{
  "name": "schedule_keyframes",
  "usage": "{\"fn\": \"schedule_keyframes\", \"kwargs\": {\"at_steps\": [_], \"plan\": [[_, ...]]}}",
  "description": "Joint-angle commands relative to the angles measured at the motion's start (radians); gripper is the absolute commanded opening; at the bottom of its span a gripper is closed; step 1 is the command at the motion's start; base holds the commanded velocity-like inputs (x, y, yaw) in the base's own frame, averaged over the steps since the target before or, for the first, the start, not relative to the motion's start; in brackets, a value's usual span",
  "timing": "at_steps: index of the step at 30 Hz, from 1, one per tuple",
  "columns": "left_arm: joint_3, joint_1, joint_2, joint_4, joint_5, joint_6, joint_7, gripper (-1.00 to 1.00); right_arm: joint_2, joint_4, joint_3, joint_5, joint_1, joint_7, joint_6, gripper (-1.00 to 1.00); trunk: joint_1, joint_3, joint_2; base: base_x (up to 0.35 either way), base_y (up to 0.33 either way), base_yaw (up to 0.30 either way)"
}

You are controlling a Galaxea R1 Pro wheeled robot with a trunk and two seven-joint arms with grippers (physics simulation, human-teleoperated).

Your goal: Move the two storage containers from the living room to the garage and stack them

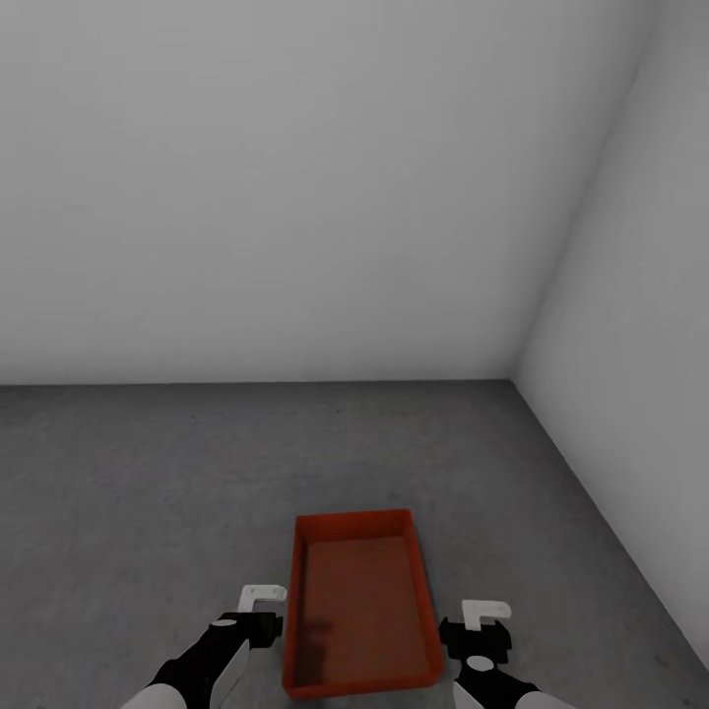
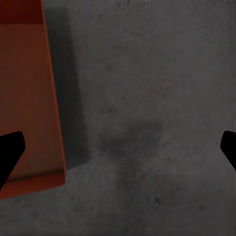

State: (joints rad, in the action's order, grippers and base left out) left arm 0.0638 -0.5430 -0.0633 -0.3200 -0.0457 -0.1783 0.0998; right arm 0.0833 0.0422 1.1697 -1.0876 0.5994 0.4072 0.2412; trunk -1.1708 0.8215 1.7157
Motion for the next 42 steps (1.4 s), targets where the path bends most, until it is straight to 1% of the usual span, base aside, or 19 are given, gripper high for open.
{"fn": "schedule_keyframes", "kwargs": {"at_steps": [1,38,42], "plan": [[0.007,0.000,0.000,-0.002,-0.005,-0.006,0.006,1.00,0.000,0.001,0.008,-0.010,0.000,0.004,0.003,1.00,0.000,-0.001,0.000,0.000,0.000,0.000],[0.008,0.000,-0.001,-0.002,-0.005,-0.011,0.005,1.00,-0.002,0.001,0.005,-0.010,0.000,0.004,0.006,1.00,0.000,-0.058,0.000,0.000,0.000,0.000],[0.007,0.000,0.000,-0.002,-0.005,-0.013,0.005,1.00,-0.003,0.001,0.005,-0.010,0.000,0.004,0.006,1.00,0.015,-0.077,-0.028,0.000,0.000,0.000]]}}
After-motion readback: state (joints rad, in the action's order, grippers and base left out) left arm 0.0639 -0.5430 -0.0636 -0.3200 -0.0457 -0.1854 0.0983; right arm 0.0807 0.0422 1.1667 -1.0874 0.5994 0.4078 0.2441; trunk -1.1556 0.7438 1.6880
